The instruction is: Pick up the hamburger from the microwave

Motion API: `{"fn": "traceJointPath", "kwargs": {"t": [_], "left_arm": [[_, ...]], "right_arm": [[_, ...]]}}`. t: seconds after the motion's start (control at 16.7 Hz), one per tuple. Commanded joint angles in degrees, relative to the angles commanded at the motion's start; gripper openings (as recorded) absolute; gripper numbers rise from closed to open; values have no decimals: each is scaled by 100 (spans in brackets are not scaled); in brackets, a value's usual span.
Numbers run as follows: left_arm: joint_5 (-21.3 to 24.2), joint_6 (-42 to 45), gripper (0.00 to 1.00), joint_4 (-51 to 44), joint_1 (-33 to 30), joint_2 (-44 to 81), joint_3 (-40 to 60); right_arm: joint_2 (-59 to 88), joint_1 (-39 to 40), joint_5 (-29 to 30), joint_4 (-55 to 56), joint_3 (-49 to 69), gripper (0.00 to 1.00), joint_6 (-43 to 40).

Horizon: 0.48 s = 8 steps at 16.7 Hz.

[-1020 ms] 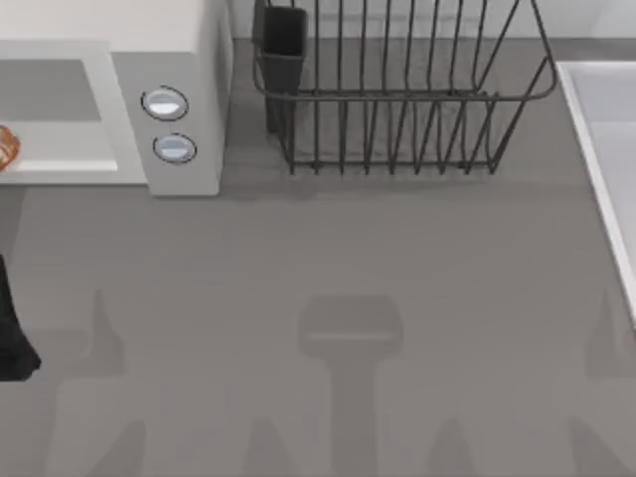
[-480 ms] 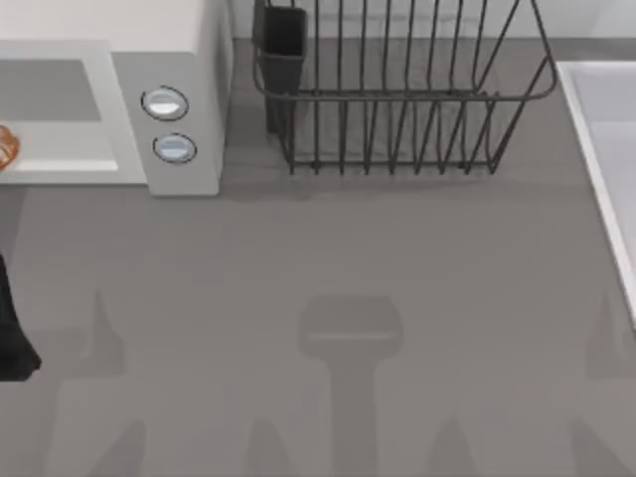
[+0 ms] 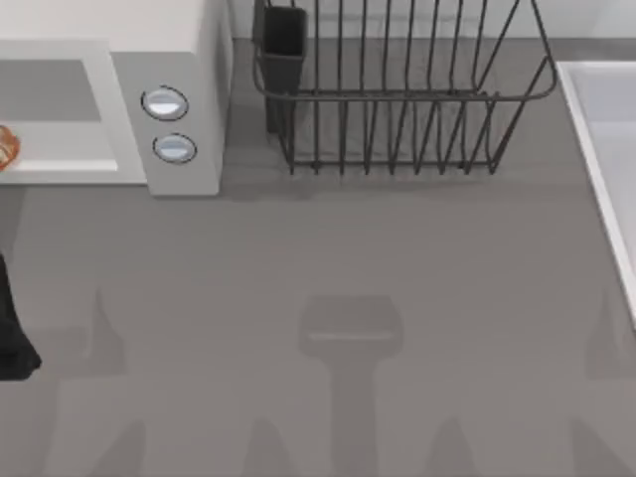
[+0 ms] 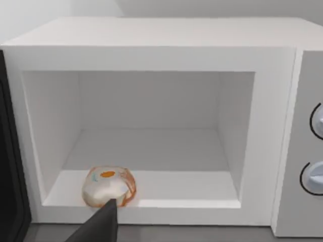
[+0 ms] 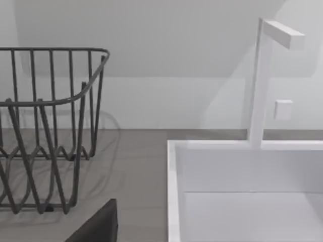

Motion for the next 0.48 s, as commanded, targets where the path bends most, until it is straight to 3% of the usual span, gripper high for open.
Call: {"fn": "traceJointPath", "kwargs": {"t": [0.24, 0.48], "left_arm": [[89, 36, 100, 372, 82, 780, 290], [268, 106, 100, 1117, 245, 2339, 871]], "right_arm": [[0, 0, 0, 0, 0, 100, 0], [0, 0, 0, 0, 0, 100, 0]]}}
